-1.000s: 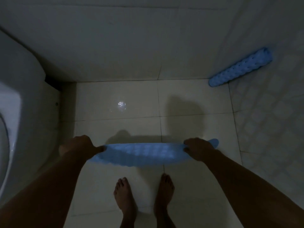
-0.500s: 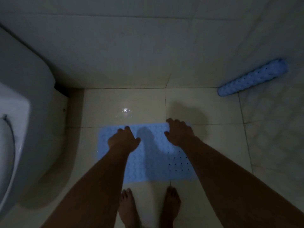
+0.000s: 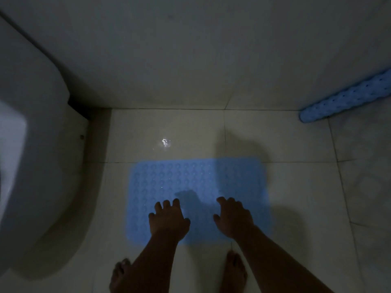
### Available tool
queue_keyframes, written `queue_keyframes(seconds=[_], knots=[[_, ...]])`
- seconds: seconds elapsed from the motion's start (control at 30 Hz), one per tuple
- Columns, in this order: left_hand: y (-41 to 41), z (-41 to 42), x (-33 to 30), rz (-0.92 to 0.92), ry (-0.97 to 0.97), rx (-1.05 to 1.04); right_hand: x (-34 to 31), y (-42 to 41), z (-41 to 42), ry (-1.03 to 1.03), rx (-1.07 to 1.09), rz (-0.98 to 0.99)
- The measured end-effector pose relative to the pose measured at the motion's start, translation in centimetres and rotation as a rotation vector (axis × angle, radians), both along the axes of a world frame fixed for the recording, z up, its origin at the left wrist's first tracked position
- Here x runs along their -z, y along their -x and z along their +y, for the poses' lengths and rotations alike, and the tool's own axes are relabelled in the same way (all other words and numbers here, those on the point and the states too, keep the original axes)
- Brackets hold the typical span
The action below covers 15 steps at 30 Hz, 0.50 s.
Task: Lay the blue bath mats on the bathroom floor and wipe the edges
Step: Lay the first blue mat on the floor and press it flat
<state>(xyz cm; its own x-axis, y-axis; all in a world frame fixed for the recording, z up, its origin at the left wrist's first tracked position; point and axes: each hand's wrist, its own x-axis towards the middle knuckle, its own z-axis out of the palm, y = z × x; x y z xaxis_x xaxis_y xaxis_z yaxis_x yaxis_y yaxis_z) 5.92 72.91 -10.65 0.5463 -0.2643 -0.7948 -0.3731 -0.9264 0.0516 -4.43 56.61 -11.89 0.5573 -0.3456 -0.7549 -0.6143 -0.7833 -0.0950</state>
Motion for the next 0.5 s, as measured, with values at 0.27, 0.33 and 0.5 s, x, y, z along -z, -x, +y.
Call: queue_keyframes(seconds=[0.27,0.33,0.5], knots=[[-1.2,4.6,14.2,-0.041,0.099,0.021,13.9,-1.9,2.3,0.054,0.056,-0.017],[-2.1,5.3,17.6,-0.091,0.130,0.036,17.0,-2.9,2.7,0.071,0.048,-0.052],[-4.4,5.7,26.9,-0.299,0.300,0.050,25.1,-5.2,3.0,0.116,0.077,-0.154]])
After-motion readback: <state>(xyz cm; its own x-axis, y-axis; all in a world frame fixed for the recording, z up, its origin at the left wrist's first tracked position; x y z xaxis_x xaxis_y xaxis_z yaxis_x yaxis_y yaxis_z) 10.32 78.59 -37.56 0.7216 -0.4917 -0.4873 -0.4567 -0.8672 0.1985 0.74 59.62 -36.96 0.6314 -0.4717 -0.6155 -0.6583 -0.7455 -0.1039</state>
